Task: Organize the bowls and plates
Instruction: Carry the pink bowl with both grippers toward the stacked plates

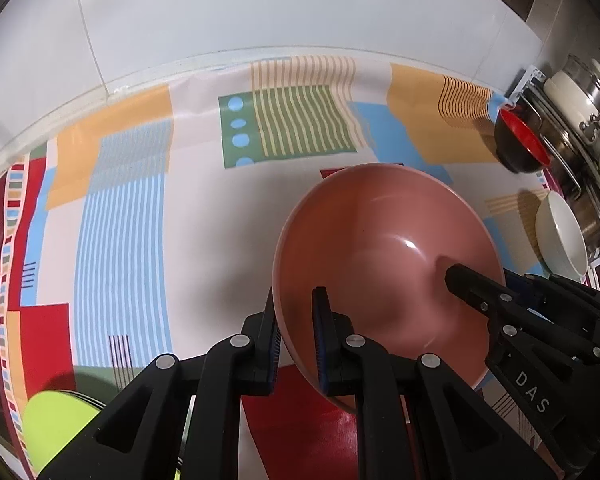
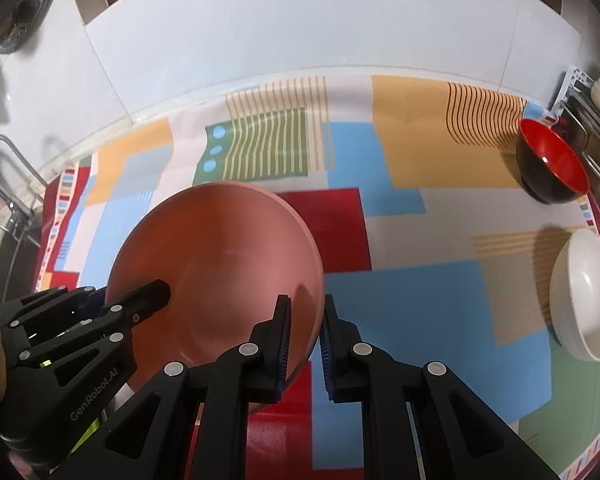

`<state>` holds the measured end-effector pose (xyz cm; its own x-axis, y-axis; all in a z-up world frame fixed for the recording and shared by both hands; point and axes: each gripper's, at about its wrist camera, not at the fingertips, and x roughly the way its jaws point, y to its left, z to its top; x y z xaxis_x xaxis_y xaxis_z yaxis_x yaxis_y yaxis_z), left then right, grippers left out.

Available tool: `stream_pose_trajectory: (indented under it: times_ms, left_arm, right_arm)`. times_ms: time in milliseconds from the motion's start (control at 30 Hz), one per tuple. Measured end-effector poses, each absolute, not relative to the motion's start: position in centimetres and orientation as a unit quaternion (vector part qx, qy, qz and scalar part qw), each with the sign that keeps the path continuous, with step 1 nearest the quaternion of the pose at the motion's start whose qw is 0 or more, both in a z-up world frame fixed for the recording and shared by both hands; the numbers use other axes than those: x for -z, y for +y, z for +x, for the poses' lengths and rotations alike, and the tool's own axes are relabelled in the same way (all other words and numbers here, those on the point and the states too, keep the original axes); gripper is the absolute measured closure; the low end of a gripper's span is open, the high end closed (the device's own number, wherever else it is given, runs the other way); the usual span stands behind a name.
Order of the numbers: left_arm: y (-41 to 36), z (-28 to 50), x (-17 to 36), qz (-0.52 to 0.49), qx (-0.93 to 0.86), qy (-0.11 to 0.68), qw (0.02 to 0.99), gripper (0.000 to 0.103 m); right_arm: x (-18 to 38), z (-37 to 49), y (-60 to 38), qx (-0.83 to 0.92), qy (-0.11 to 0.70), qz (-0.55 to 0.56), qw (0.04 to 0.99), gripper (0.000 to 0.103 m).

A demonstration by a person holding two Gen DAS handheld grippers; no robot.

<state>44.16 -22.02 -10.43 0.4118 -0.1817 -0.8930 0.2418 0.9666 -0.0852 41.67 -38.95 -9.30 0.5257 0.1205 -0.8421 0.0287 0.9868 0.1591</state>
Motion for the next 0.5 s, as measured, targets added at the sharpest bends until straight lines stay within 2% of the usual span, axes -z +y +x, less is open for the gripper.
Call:
stream_pose_trajectory:
  times_ms: [500]
  left_arm:
    - [-22.7,43.2,12.2,0.031,0.13,0.55,0.824,0.087]
  right_arm:
    - [11.6,40.2,-39.3,-0.023,0.514,0.078,0.854,0.088]
